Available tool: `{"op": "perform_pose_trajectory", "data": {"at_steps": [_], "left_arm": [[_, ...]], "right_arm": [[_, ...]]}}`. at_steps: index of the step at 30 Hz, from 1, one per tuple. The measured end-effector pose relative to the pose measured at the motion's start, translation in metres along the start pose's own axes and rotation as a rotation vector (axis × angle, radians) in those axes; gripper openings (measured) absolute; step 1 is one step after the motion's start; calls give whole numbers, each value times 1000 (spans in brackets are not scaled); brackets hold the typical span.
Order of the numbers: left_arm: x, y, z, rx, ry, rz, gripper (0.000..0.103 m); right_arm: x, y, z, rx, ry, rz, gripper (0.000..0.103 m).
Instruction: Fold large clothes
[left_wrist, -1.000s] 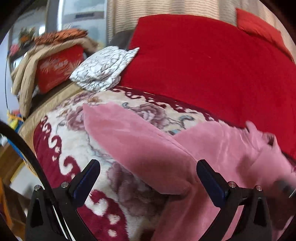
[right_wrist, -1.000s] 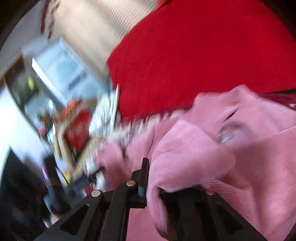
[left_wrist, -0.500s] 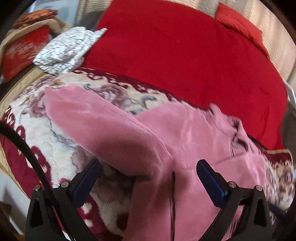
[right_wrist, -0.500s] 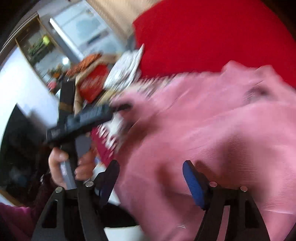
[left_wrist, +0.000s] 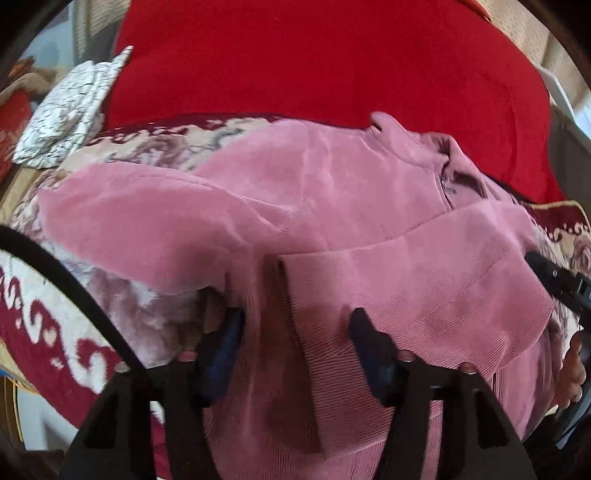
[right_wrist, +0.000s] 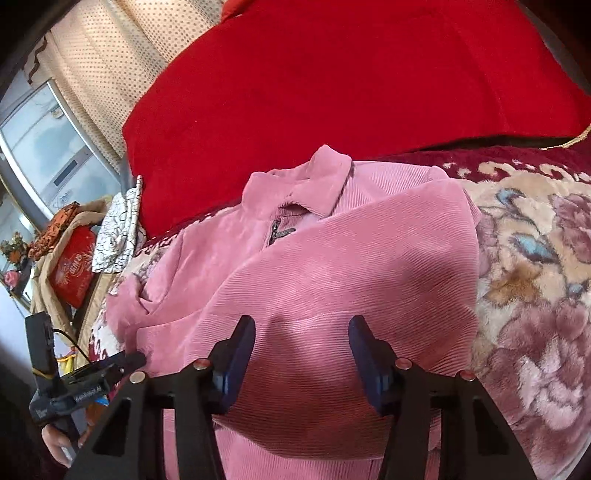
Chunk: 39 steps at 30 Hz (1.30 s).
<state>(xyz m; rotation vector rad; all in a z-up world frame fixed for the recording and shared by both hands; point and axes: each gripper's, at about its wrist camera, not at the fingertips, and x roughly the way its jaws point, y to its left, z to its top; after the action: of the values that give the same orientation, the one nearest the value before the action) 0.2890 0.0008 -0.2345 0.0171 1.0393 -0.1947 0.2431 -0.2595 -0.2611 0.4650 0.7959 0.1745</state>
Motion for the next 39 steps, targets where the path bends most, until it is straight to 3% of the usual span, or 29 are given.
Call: {"op": "perform_pose_trajectory", "data": {"at_steps": [2, 7, 9, 13, 17, 18, 20, 21, 22, 25, 27, 30, 33, 39], "left_arm": [[3, -2, 0, 11, -6, 13, 60], [-2, 2, 3, 6, -47, 52, 19], [-5, 6, 6, -5, -67, 61, 11], [-9, 13, 12, -19, -65, 44, 11], [-12, 48, 12, -167, -43, -39, 12], [-17, 58, 9, -200, -49, -77, 16], [-30, 81, 7, -258, -89, -77, 45], [-36, 90, 6, -285, -120, -54, 66], [-42, 101, 5, -317, -151, -31, 70], [-53, 142, 1, -440, -199, -58, 74], [-48, 177, -1, -582, -211, -70, 82], [-29, 214, -1, -769, -208, -88, 82], [-10, 231, 8, -830, -197, -153, 82], [24, 254, 26, -931, -215, -180, 80]], "right_arm": [[-3, 1, -2, -13, -7, -14, 55], [-3, 0, -1, 17, -15, -5, 55], [-3, -2, -1, 32, -16, 4, 56], [-3, -3, 0, 38, -18, 10, 56], [-4, 2, -2, -4, -23, -10, 56], [-4, 3, -1, -14, -25, -13, 56], [-7, 5, -2, -30, -39, -12, 56], [-10, 6, -2, -36, -51, -9, 56], [-12, 7, -1, -41, -59, -6, 56], [-12, 9, -1, -42, -65, 6, 56], [-10, 11, -2, -43, -56, 7, 56], [-6, 13, -2, -50, -47, 5, 56], [-3, 14, -2, -44, -45, 7, 56], [-3, 12, -3, -42, -46, 10, 57]]}}
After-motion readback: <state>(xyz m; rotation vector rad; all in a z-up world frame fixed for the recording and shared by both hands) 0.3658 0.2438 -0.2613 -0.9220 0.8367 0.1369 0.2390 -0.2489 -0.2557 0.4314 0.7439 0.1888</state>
